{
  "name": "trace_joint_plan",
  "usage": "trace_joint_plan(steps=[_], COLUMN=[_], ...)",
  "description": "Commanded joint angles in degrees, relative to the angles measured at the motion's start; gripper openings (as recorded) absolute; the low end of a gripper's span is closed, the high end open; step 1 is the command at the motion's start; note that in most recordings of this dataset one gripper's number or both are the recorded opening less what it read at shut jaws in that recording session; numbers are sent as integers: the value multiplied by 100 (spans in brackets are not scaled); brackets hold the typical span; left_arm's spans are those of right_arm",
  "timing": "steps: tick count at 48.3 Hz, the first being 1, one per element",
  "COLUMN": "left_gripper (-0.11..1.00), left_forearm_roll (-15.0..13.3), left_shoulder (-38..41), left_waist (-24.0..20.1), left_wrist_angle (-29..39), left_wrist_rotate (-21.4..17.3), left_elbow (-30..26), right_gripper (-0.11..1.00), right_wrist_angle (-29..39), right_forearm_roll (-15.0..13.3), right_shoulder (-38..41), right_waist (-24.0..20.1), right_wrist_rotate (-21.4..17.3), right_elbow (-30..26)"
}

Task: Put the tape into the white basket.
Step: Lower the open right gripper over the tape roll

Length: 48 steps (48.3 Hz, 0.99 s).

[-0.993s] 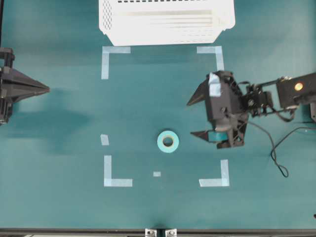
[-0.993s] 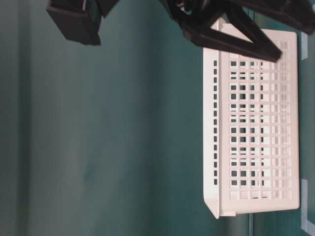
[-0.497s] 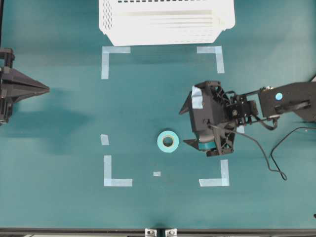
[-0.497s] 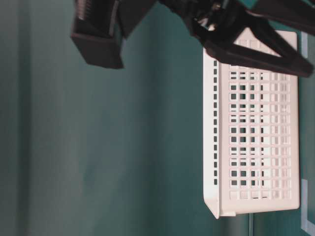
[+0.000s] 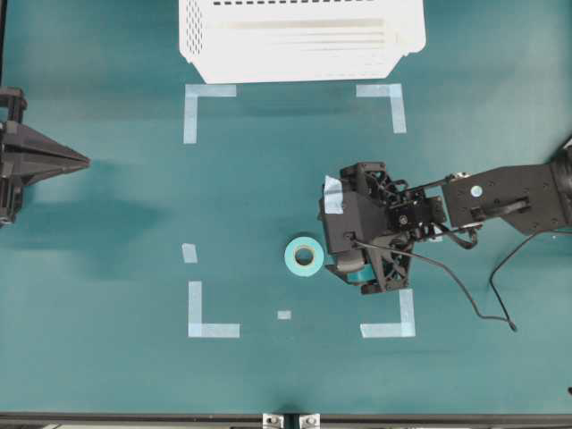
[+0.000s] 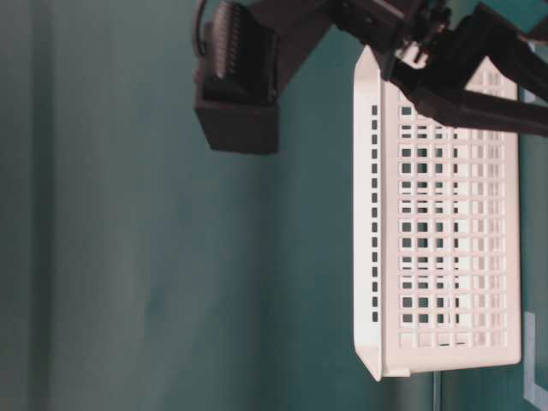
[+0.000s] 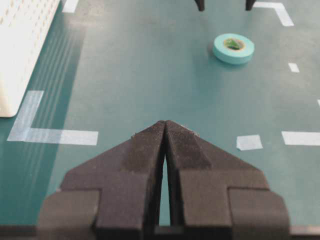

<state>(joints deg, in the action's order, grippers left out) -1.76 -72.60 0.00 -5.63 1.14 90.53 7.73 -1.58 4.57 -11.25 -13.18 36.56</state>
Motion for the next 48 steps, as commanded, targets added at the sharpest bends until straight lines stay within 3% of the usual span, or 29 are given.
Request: trace_joint_plan(steps=[1, 48], left_gripper=[-11, -11], left_forearm_roll=[9, 9], left_shoulder=[35, 35], left_waist=[-9, -9], left_wrist_angle=[-26, -26], left_wrist_rotate=[-9, -9], left_elbow=[-62, -62], right_gripper=[97, 97], right_wrist_angle=[-18, -211], right_forearm_roll=[9, 0], right_shoulder=[-26, 721], right_waist=[-53, -141], right_wrist_rotate=[-18, -26], right_elbow=[-149, -571])
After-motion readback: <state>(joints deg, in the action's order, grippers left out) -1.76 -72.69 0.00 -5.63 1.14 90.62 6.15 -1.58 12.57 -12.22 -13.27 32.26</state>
